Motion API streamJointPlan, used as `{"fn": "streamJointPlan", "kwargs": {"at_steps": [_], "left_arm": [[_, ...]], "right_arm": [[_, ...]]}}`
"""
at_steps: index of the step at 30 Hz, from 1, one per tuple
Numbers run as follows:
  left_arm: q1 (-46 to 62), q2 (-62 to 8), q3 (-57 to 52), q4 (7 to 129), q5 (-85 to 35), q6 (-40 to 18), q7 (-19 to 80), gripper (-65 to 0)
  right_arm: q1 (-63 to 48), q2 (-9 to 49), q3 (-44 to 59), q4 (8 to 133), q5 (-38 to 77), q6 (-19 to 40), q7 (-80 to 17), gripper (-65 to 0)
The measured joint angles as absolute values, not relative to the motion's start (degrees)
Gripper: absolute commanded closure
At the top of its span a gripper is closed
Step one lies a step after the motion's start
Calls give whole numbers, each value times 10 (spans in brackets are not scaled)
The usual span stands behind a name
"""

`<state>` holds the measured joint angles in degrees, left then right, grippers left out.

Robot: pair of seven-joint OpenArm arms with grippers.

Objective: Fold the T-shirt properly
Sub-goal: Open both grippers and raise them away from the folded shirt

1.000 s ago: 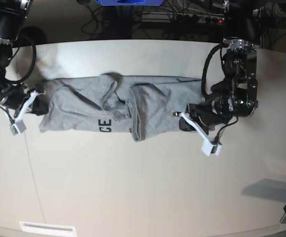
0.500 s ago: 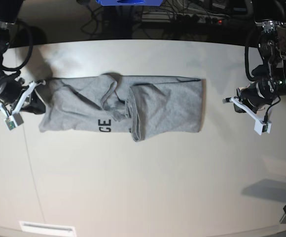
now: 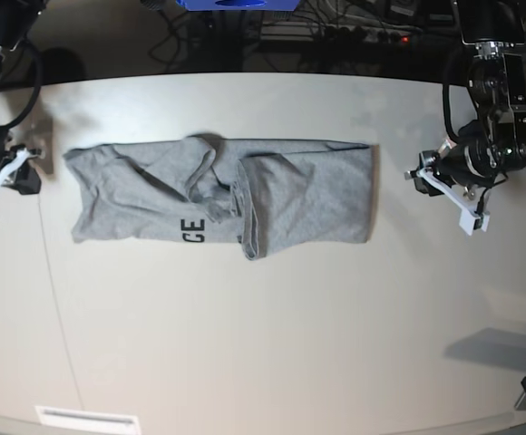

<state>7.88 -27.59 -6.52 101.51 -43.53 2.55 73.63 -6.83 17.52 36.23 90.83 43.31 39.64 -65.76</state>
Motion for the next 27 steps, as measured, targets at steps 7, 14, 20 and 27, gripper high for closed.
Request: {"fn": "streamJointPlan", "kwargs": {"at_steps": [7, 14, 20, 27], "left_arm": [[79, -250, -123, 1015, -437, 25, 738, 0], [63, -249, -133, 961, -438, 76, 736, 0], [63, -249, -132, 939, -435, 88, 735, 0], [37, -236, -23, 939, -296, 87, 726, 0]], "right_arm": [[-69, 176, 362, 908, 435, 396, -666, -3], [-67, 179, 362, 904, 434, 396, -668, -3], [-30, 193, 373, 799, 445, 399, -668, -3], [4, 190, 435, 737, 462, 396, -722, -209]]}}
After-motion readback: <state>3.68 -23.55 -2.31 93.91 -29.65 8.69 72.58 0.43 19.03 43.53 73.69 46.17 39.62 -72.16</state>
